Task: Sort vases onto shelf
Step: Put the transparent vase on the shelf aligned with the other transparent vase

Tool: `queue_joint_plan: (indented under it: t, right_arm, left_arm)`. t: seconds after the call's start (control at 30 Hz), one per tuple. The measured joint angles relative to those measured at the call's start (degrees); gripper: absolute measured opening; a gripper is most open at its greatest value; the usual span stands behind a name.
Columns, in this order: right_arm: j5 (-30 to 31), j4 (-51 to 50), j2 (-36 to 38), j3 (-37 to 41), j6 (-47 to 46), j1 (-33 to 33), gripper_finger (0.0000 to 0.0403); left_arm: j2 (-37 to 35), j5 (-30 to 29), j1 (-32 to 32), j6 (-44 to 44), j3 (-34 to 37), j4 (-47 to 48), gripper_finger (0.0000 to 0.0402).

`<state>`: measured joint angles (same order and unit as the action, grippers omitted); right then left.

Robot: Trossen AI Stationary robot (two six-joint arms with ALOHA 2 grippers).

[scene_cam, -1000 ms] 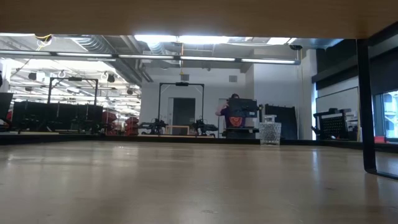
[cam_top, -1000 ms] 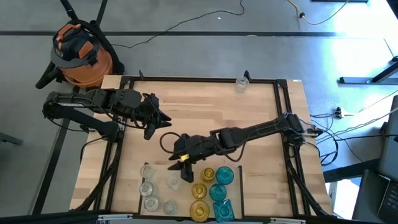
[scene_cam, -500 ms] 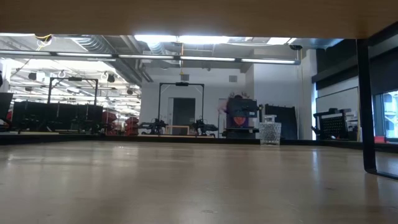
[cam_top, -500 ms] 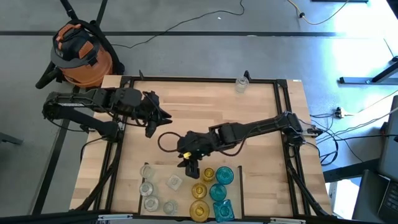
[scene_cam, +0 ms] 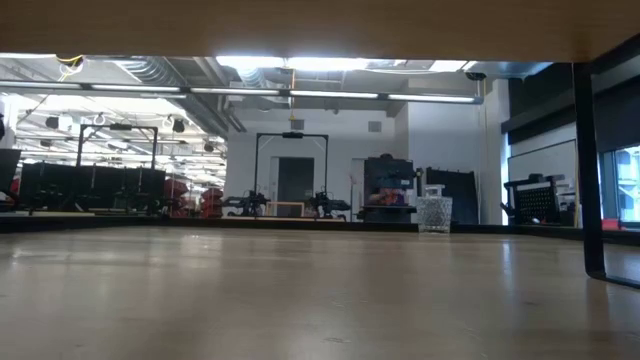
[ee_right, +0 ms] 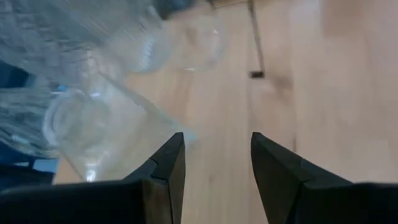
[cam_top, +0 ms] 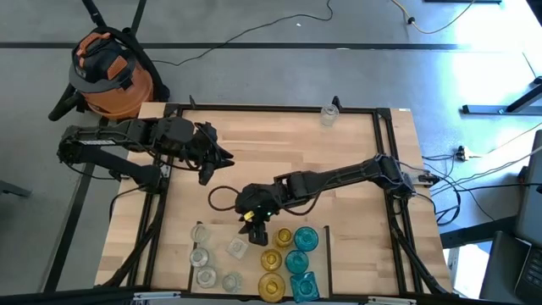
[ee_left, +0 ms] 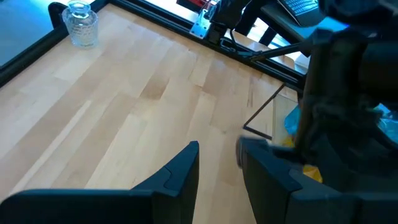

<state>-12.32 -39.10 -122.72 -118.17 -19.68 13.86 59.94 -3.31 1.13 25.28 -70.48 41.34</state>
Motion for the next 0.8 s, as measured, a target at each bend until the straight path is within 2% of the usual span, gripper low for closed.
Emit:
queue_joint_plan:
  t: [0.8]
  right_arm:
    - [-6.0, 7.1, -1.8, 0.0, 2.1, 0.0, 0.0142]
  left_arm:
    - [0.0, 0.0, -2.2, -0.5, 0.0, 2.9, 0.0112]
